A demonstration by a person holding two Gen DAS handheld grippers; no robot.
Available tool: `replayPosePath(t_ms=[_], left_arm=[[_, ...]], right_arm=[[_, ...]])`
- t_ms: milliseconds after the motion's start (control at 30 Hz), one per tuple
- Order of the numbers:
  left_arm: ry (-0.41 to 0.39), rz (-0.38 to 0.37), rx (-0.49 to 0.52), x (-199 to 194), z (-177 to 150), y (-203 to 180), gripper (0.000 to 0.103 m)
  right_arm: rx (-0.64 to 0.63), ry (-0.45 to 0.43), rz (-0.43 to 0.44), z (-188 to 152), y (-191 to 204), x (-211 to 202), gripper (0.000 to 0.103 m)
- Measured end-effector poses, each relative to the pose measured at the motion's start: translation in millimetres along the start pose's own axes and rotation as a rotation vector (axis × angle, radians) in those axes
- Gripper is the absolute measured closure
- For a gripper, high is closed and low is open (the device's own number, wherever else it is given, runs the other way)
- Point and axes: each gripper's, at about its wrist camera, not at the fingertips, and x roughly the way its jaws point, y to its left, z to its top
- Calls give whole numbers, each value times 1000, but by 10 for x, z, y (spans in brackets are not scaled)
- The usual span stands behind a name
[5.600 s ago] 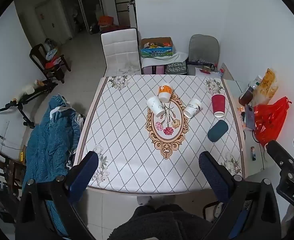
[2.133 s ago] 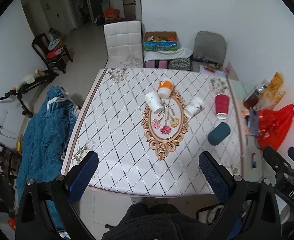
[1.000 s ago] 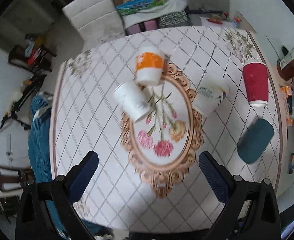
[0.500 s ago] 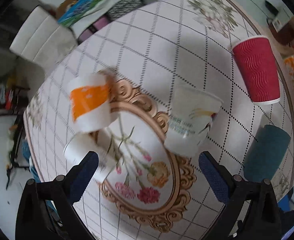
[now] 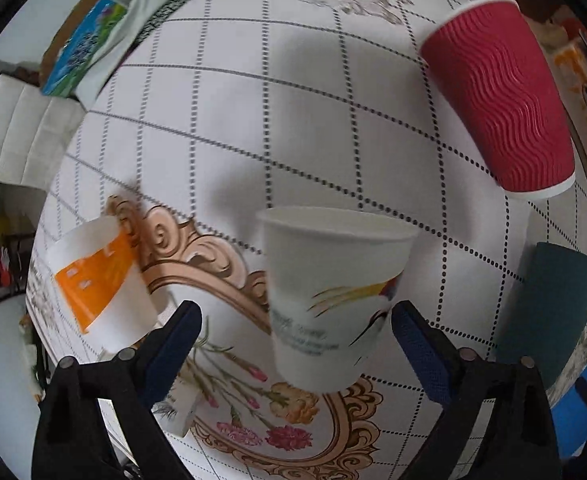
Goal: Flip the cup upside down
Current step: 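Reach the left tool to the lying bird-print paper cup and grasp it, then lift the cup upright with the left tool toward the right tool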
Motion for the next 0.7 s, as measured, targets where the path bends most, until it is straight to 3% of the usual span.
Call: replayPosePath(t_ms=[33, 133, 267, 700], left_arm=[[0, 3, 9, 15, 10, -4, 6], [3, 0, 28, 67, 33, -29, 27], [3, -1, 32, 122, 63, -69, 42], [-65, 7, 2, -39, 46, -94, 44]], right_arm=[[2, 3, -2, 16, -2, -11, 0], [5, 10, -3, 65, 2, -36, 0], [2, 10, -6, 68, -15, -10, 0], [12, -8, 5, -45, -143, -33, 0]])
